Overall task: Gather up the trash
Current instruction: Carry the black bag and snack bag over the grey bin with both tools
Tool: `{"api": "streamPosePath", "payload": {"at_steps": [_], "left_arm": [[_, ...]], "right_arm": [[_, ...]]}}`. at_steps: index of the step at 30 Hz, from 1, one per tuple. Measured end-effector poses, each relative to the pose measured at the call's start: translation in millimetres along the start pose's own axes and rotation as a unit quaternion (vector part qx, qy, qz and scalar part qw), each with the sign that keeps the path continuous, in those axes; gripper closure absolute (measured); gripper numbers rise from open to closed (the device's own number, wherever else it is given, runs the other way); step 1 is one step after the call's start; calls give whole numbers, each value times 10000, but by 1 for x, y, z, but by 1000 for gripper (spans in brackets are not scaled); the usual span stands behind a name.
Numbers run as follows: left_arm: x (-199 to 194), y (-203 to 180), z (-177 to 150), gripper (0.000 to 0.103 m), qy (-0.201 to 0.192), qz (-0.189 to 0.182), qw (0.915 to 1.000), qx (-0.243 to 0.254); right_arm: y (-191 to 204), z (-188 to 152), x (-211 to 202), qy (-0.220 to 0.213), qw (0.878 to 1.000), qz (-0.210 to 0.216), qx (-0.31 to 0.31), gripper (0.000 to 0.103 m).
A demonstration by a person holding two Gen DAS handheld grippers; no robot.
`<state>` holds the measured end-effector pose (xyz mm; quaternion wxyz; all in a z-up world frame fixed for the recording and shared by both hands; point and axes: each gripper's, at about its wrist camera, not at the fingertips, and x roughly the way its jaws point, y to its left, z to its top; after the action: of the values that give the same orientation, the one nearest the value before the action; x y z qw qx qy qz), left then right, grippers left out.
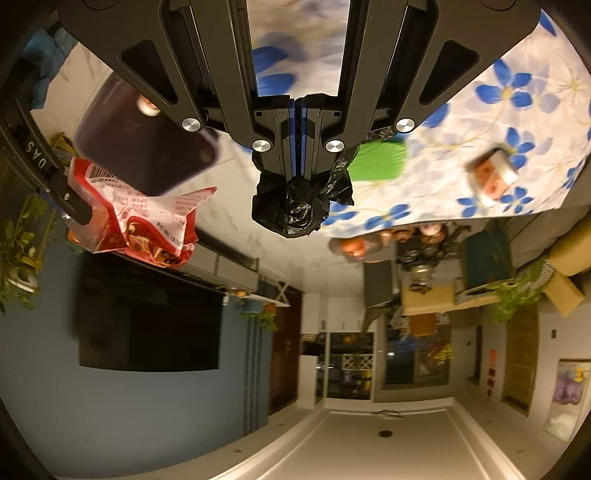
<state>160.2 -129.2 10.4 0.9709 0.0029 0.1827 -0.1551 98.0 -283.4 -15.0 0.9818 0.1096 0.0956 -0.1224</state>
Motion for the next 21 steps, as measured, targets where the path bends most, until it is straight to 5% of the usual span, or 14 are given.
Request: {"api": "streamPosePath", "payload": {"at_steps": [10,21], "left_arm": [[24,-72,0,102,-9,-766,9968,214],[57,-121,-12,102,113,-1404,9893,374]], "right_arm": [[-66,2,-5,-64,9973,-681,281,84],[-96,0,0,-47,9939,-1062,308,84]]}}
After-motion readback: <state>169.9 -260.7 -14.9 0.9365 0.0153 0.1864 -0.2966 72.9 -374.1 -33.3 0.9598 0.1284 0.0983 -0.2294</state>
